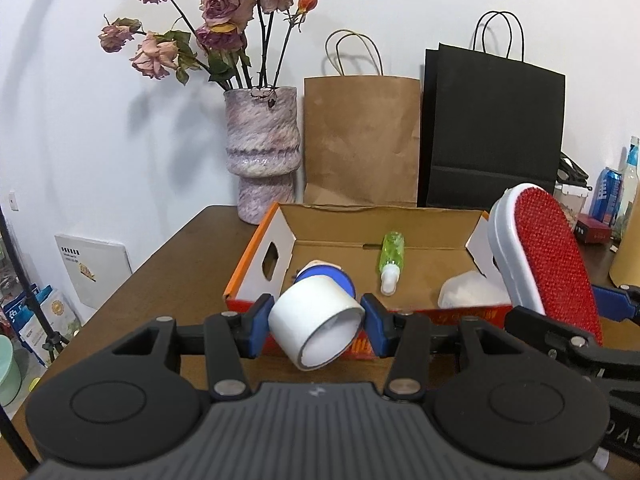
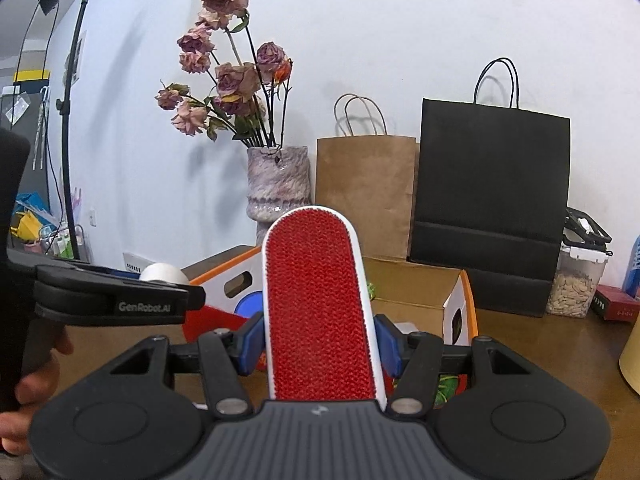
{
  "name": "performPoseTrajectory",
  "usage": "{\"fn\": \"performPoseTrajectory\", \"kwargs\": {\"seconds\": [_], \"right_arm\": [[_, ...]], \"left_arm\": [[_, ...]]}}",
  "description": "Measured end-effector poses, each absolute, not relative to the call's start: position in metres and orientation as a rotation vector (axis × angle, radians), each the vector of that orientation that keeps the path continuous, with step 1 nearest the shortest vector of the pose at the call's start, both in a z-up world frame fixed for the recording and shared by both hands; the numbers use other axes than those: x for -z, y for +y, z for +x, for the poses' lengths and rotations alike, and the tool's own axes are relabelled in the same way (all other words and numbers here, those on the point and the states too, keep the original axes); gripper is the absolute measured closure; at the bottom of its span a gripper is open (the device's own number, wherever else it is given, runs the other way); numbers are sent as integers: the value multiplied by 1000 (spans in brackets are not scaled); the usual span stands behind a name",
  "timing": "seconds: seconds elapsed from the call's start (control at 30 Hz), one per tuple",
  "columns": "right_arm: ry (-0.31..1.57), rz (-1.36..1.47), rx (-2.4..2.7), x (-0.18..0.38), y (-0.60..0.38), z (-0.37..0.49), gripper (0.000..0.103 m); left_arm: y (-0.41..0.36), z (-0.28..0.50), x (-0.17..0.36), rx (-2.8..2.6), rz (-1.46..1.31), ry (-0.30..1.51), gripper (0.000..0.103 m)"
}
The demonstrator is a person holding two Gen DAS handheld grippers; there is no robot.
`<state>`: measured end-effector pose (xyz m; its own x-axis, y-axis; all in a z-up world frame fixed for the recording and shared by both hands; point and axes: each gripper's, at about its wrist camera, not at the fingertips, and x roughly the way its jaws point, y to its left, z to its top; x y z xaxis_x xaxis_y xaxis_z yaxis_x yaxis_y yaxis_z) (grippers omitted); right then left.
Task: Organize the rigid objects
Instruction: 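Carry the tape roll and lint brush with both grippers over the red box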
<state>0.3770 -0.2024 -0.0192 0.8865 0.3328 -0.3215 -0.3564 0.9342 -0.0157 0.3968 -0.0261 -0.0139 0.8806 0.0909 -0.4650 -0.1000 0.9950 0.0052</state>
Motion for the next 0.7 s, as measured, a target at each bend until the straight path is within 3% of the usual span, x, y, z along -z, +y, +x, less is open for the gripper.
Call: {"fn": "performPoseTrajectory", "kwargs": {"seconds": [0.7], "right_arm": [[294, -105, -344, 12, -191, 436, 47]], "left_arm": [[-19, 447, 8, -140, -41, 464, 54]]}}
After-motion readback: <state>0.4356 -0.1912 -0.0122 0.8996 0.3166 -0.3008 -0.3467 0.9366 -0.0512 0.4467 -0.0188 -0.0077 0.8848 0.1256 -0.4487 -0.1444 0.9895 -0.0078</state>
